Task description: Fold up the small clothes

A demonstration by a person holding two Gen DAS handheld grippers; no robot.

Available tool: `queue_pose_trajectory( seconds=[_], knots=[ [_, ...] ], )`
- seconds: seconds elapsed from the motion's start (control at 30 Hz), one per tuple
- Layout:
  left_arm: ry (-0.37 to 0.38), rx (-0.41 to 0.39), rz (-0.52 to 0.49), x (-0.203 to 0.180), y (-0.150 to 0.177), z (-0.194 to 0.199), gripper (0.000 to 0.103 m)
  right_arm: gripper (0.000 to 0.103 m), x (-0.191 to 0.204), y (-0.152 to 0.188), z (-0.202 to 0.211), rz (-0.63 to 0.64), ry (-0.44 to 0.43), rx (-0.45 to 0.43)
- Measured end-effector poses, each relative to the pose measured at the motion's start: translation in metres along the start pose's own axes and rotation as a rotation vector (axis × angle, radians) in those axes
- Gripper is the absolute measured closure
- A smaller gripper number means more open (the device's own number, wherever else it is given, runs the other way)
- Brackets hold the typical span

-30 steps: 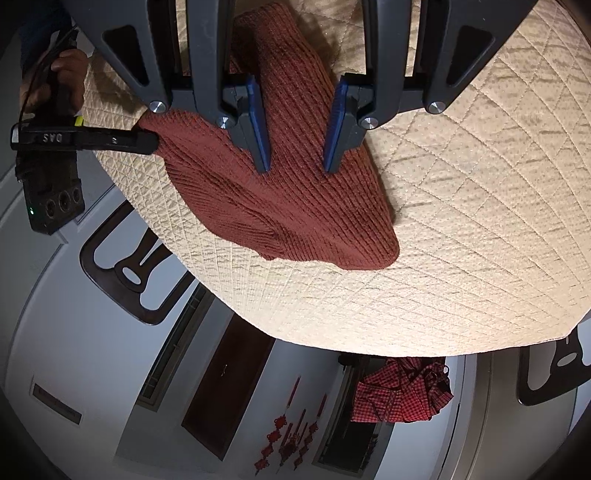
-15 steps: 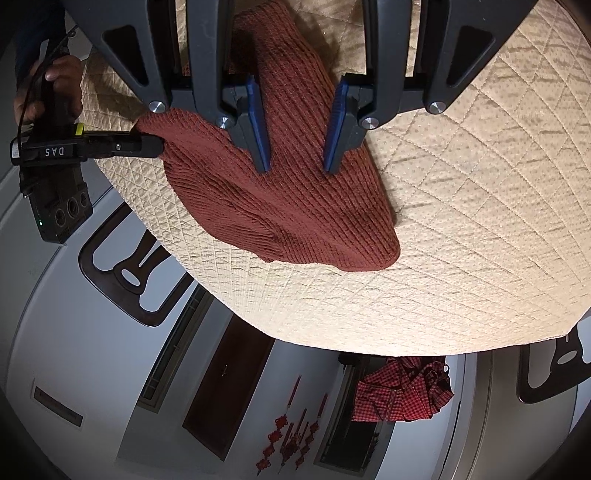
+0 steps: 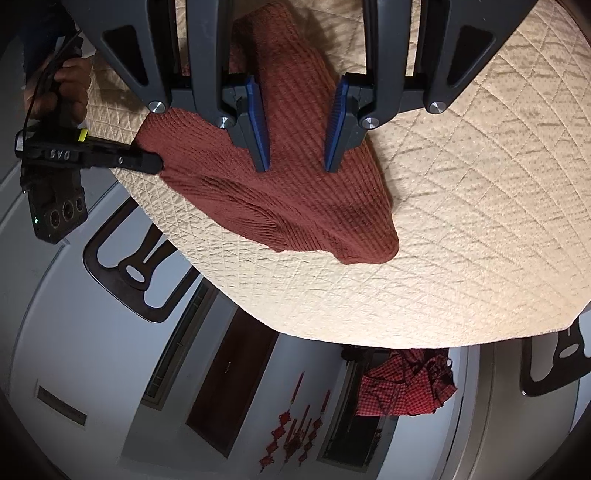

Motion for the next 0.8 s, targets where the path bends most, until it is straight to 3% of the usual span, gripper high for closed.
queue_pose_trajectory(
  seconds=[0.07, 0.17, 0.3, 0.4, 0.47, 0.6, 0.8],
  knots=[
    [-0.01, 0.008, -0.006, 0.0, 0.0, -0.005, 0.07, 0.092, -0.006, 0.009, -0.01, -0.011, -0.003, 0.039],
    [-0.026, 0.025, -0.025, 0.001, 0.003, -0.01, 0.07, 0.088, -0.005, 0.009, -0.01, -0.017, 0.001, 0.029],
    [-0.075, 0.047, -0.095, 0.0, 0.013, -0.011, 0.07, 0.086, 0.003, -0.01, 0.008, 0.046, 0.072, -0.058],
    [-0.091, 0.045, -0.107, -0.002, 0.013, -0.013, 0.07, 0.086, 0.021, -0.025, 0.011, 0.095, 0.063, -0.11],
    [-0.085, 0.044, -0.096, -0.002, 0.012, -0.014, 0.07, 0.086, 0.032, -0.028, -0.004, 0.121, 0.061, -0.093],
    [-0.065, 0.044, -0.067, 0.003, 0.009, -0.009, 0.069, 0.089, 0.02, -0.018, -0.041, 0.171, 0.195, -0.031],
    [-0.093, 0.005, -0.037, 0.021, -0.018, -0.007, 0.069, 0.089, 0.01, -0.02, -0.031, 0.153, 0.237, -0.053]
  ],
)
Point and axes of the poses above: each gripper's, at about its wrist camera, not at the fingertips, and z roughly against the way its jaws point, x to its left, y to its underside, the point moved 8 cm from there along -z, roughly the way its jaws point, and after that the axes turned 11 degrees about y, right-handed, at the moved point
